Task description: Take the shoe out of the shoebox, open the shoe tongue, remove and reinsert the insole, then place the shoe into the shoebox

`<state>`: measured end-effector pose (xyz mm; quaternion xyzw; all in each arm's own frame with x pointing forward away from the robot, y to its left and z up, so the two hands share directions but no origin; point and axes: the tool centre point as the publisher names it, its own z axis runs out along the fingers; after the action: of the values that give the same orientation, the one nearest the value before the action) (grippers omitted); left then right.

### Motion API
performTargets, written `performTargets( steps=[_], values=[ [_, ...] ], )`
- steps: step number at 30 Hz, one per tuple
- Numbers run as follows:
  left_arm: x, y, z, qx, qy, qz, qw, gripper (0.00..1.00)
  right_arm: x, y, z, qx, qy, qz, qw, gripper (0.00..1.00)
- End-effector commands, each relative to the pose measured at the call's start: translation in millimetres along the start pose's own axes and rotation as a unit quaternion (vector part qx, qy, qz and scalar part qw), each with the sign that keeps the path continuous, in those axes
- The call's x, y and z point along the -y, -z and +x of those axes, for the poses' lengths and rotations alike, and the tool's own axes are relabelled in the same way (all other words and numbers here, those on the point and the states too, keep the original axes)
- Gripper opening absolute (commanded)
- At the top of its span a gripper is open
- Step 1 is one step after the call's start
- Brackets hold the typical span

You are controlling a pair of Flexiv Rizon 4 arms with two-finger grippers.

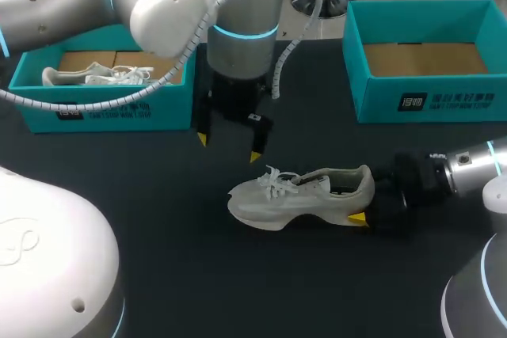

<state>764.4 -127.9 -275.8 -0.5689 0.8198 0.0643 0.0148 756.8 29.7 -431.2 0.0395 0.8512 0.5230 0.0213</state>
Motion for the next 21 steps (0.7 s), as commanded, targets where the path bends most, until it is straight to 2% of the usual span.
performTargets(
  steps=[1, 3, 5, 6, 8, 9, 11, 15, 21],
  values=[
    [-3, -1, 24.2, 0.068, 0.376, 0.043, 0.923, 1.00, 1.2, -2, 1.3, 0.001, 0.000, 0.001, 1.000, 0.00],
    [-3, -2, 37.4, 0.054, 0.376, 0.022, 0.925, 1.00, 1.2, -2, 1.3, 0.001, 0.000, 0.001, 1.000, 0.00],
    [-3, -3, 46.5, 0.049, 0.380, 0.035, 0.923, 1.00, 1.2, -2, 1.3, 0.001, 0.000, 0.001, 1.000, 0.00],
    [-1, -4, 53.3, 0.034, 0.385, 0.024, 0.922, 1.00, 1.2, -2, 1.3, 0.001, 0.000, 0.001, 1.000, 0.00],
    [1, -5, 65.3, 0.035, 0.396, 0.039, 0.917, 1.00, 1.2, -2, 1.3, 0.001, 0.000, 0.001, 1.000, 0.00],
    [3, -6, 71.3, 0.026, 0.390, 0.028, 0.920, 1.00, 1.2, -2, 1.3, 0.001, 0.000, 0.001, 1.000, 0.00],
    [7, -8, 83.3, 0.023, 0.393, 0.040, 0.918, 1.00, 1.2, -2, 1.3, 0.001, 0.000, 0.001, 1.000, 0.00],
    [16, -13, 104.4, 0.014, 0.373, 0.030, 0.927, 1.00, 1.2, -2, 1.3, 0.001, 0.000, 0.001, 1.000, 0.00],
    [27, -18, 122.1, -0.008, 0.320, 0.016, 0.947, 1.00, 1.2, -2, 1.3, 0.001, 0.000, 0.001, 1.000, 0.00]
  ],
)
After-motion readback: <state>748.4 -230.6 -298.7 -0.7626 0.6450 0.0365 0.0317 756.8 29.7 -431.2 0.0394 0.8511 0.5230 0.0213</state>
